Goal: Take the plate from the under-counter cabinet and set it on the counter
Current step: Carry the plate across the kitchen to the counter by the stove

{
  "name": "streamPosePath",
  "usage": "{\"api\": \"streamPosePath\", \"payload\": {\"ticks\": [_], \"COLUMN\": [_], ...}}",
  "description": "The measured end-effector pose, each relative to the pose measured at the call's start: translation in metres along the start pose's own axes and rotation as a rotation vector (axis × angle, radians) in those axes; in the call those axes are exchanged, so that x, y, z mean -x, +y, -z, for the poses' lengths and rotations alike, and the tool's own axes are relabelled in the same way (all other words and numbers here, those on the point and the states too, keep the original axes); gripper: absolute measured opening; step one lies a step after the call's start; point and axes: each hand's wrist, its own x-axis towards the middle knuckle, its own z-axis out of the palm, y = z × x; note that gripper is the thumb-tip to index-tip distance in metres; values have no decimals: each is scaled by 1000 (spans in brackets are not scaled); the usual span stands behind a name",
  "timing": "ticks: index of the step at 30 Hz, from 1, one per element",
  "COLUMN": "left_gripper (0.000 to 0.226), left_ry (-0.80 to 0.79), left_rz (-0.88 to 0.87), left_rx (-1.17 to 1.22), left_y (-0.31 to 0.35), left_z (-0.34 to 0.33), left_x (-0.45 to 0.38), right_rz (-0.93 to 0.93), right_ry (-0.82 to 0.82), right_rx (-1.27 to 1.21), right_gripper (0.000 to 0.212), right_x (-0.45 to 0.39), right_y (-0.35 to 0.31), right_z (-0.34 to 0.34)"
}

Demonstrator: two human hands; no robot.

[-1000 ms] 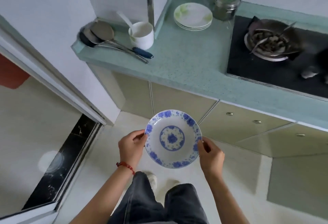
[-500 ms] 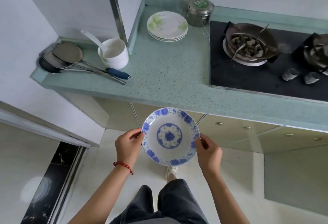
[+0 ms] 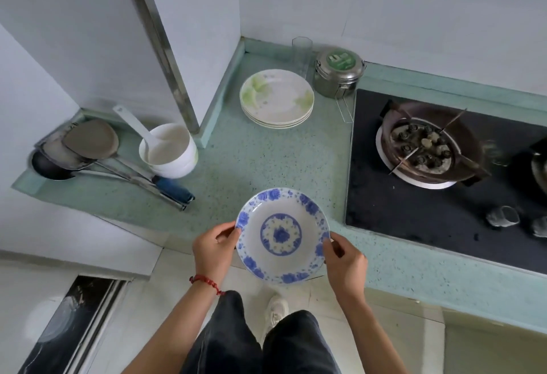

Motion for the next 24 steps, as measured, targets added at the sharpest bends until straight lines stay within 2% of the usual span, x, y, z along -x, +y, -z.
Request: {"api": "streamPosePath", "payload": {"ticks": [11, 24], "left_gripper": [17, 19], "left_ry": [-51, -92], "left_rz": [36, 18], "left_rx": [-32, -43], "left_y": [-11, -14], "left_z": [-27, -42], "left_x": [-74, -118], "right_rz": [-41, -64], "right_ry": [44, 74], "right_rx": [24, 27], "right_gripper": [17, 10], "right_x": [-58, -89], "right_y": [-3, -7], "right_z": [-37, -60]}}
